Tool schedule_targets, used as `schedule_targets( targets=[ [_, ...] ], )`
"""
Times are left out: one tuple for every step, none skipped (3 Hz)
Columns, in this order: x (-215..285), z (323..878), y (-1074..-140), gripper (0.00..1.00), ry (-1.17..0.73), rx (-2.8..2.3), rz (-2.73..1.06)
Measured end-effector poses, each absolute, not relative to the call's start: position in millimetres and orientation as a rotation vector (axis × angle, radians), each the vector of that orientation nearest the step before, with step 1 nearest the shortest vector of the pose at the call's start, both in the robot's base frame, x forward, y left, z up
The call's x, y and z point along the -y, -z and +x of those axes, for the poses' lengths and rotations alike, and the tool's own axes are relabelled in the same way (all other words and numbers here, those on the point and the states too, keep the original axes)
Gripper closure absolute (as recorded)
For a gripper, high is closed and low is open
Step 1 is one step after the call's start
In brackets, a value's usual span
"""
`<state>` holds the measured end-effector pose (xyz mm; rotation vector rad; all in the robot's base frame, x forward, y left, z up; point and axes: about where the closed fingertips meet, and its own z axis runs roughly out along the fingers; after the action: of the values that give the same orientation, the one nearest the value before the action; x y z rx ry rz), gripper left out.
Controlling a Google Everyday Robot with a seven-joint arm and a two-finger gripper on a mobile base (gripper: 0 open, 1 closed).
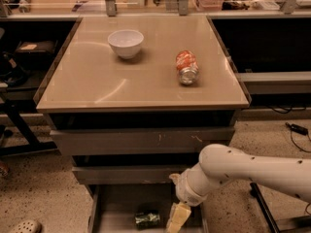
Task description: Pick green can from bottom drawer and place on counter
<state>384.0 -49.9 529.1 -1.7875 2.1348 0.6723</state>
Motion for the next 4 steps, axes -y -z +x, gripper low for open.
schedule_targets(
  targets=[
    [38.4,377.7,-472.4,0.00,-0.751,-2.121,-1.726],
    [38.4,377.6,-472.4,0.00,-0.751,-2.121,-1.726],
    [31.8,371.5,-439.6,0.00,-0.795,-2.134,-1.709],
    [24.4,366.2,-381.1,0.00,-0.867,-2.141,-1.679]
  ],
)
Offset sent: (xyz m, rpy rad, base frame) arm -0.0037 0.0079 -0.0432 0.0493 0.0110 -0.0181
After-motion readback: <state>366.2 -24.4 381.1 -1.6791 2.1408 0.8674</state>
